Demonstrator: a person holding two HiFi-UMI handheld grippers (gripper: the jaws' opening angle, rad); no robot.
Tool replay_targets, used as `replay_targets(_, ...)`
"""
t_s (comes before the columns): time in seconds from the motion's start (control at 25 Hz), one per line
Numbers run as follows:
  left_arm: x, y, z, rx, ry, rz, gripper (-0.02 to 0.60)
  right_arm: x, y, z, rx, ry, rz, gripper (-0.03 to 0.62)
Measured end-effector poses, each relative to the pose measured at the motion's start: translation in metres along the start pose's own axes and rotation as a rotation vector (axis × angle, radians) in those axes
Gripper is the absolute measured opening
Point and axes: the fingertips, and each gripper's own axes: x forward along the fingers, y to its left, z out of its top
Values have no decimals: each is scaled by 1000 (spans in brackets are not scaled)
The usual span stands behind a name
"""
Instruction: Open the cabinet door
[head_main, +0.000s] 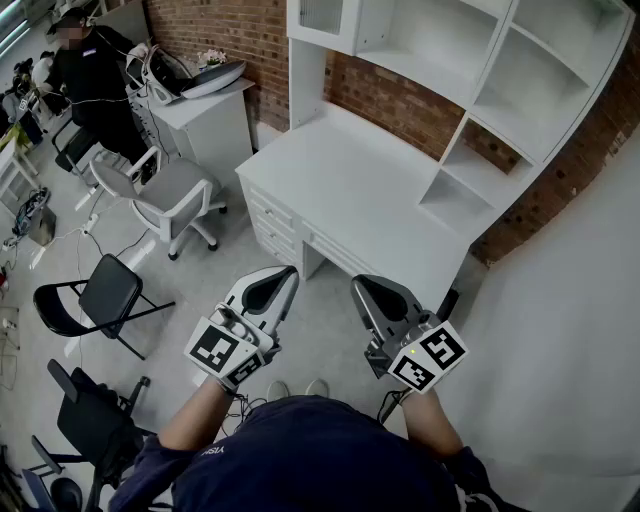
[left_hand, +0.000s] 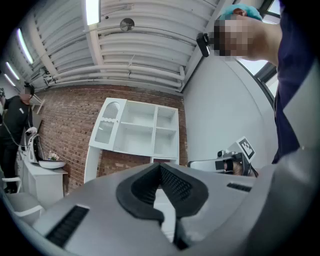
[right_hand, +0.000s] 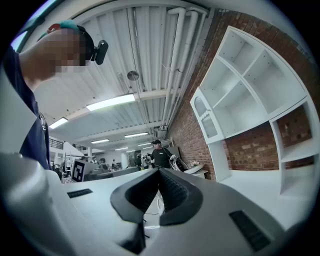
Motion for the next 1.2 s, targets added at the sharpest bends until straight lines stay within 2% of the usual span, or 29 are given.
replay_targets(0.48, 18, 0, -3, 7, -7, 14, 6, -1, -15, 3, -31, 1, 27, 25)
replay_targets(0.64, 41, 10, -7, 8, -7, 29, 6, 1, -43, 7, -16, -8, 21, 25)
replay_targets(0.8, 58, 17, -5, 1, -33, 13, 6, 5, -62, 8, -7, -11, 11, 25)
replay_targets(1.2, 113, 76, -18, -3, -33, -8, 6, 45, -122, 6, -9, -3, -32, 25)
